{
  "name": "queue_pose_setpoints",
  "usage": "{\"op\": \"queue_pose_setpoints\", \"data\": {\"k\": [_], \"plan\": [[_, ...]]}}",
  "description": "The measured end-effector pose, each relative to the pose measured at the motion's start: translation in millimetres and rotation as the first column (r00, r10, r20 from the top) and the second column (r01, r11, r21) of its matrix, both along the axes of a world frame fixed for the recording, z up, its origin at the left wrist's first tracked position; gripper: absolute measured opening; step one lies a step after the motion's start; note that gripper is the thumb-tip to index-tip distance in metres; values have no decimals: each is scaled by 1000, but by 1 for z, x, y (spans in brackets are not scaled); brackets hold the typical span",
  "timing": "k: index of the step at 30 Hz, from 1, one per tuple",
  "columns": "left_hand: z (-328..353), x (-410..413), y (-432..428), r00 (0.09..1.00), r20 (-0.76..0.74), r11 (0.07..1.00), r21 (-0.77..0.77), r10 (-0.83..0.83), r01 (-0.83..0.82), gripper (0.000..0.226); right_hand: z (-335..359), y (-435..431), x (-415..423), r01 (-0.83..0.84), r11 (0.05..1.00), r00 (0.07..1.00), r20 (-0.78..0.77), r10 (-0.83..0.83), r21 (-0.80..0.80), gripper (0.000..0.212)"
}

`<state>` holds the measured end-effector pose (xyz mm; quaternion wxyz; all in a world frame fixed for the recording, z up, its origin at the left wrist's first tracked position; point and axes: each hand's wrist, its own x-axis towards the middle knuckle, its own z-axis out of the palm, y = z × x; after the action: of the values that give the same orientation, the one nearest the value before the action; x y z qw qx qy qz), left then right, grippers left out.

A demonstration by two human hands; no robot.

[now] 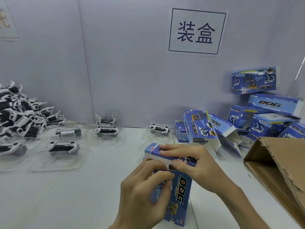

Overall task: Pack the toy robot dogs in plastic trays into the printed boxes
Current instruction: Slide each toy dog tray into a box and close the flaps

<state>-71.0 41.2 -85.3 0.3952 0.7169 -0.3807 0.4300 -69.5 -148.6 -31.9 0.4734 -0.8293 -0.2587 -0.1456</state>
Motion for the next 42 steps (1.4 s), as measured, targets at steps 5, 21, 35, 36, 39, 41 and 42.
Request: {"op": "queue_pose_setpoints", "data": {"k": [5, 21, 35, 36, 39, 41, 42], "plan": [[-7, -1, 1, 993, 77, 996, -25, 84, -82, 11, -1, 0, -1, -16, 999, 1000, 2, 16, 30, 33], [-4, -4, 15, 1000, 1, 999, 24, 26, -26, 14, 15, 4, -8, 20, 954, 1000, 6, -19, -298, 33], [-5, -5, 6, 998, 10, 997, 46, 61, -62, 22, -8, -7, -29, 134, 990, 983, 119, -137, 34, 8], [-3, -6, 3, 997, 2, 996, 47, 73, -73, 27, -11, -5, -27, 153, 987, 976, 149, -160, 58, 6], [0, -8, -3, 995, -40, 993, 75, 91, -88, 33, -14, 1, -26, 172, 982, 966, 181, -183, 72, 6], [-1, -8, -1, 996, -42, 995, 62, 75, -72, 29, -18, 0, -30, 199, 980, 954, 233, -188, -23, 7], [-2, -6, 1, 997, -27, 995, 57, 79, -77, 27, -21, -2, -33, 225, 971, 944, 263, -198, -77, 13]]}}
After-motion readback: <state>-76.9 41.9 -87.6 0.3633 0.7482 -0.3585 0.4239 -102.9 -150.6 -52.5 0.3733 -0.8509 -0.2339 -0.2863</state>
